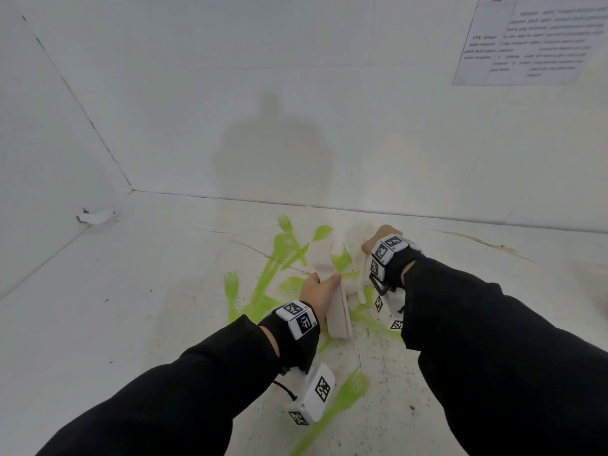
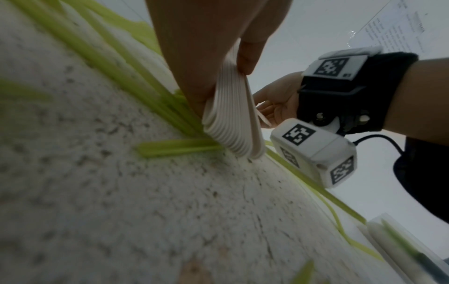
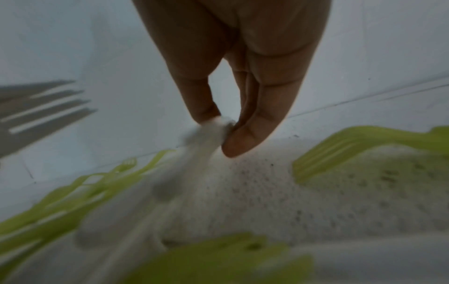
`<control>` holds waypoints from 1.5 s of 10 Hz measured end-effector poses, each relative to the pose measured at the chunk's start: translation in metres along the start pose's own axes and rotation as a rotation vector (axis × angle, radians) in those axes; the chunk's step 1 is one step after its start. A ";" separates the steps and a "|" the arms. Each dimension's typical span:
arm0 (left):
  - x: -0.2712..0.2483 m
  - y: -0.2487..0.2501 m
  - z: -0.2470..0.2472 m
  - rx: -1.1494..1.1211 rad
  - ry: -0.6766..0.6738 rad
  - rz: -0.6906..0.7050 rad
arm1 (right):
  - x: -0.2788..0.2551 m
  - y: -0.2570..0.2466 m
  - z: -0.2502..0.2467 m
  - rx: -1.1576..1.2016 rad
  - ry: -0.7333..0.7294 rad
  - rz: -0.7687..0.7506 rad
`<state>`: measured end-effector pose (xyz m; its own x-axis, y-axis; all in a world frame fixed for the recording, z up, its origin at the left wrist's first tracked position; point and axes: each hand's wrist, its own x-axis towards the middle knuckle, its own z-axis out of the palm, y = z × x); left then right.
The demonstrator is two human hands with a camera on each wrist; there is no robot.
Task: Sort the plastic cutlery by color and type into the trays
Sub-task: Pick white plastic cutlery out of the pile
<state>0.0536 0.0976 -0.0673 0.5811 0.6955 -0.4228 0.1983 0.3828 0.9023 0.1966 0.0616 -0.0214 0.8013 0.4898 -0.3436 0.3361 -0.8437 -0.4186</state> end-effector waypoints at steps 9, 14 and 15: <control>-0.017 -0.003 -0.006 0.022 0.005 0.003 | -0.013 0.012 0.009 0.036 -0.037 -0.087; -0.035 0.001 0.016 -0.108 -0.003 0.011 | -0.092 0.044 0.020 0.593 -0.186 -0.311; -0.040 0.001 0.021 -0.114 -0.034 -0.005 | -0.092 0.053 0.020 0.604 -0.104 -0.278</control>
<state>0.0470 0.0572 -0.0471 0.6071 0.6731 -0.4222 0.1110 0.4543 0.8839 0.1310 -0.0234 -0.0290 0.6627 0.7154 -0.2215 0.1631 -0.4265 -0.8897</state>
